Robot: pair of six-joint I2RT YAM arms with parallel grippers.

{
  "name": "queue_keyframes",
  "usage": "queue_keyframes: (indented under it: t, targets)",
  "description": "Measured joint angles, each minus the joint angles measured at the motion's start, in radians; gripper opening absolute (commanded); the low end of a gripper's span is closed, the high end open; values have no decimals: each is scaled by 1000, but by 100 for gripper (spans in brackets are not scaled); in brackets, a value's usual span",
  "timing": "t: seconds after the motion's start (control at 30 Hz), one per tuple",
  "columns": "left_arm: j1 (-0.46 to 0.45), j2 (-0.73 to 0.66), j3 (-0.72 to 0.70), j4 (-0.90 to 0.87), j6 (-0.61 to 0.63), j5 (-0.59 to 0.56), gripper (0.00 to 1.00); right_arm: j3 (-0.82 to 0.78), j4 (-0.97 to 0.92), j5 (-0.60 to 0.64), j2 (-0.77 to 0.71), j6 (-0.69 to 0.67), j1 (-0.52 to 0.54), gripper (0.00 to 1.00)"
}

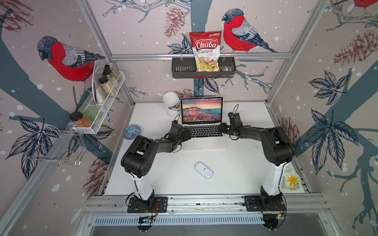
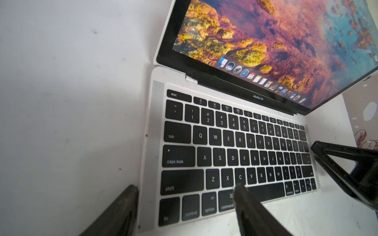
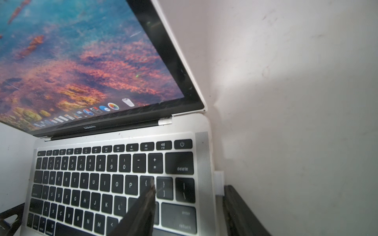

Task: Remove the wireless mouse receiver from the laptop
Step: Adjust the laptop at the center of the board.

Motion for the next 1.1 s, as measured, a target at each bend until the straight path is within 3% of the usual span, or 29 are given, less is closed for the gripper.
queue_keyframes:
  t: [0.37,0.63,1.1]
  targets:
    - [-1,49,72,-31,37,-39,78,-51,14,36,-34,2,31,56]
    - [-11,13,37,-39,35,-35,82,-14,-6,36,-18,-2,35,75]
    - [-22,-5,59,-129,40,-66,85,-9,-34,64,-26,-16,38,79]
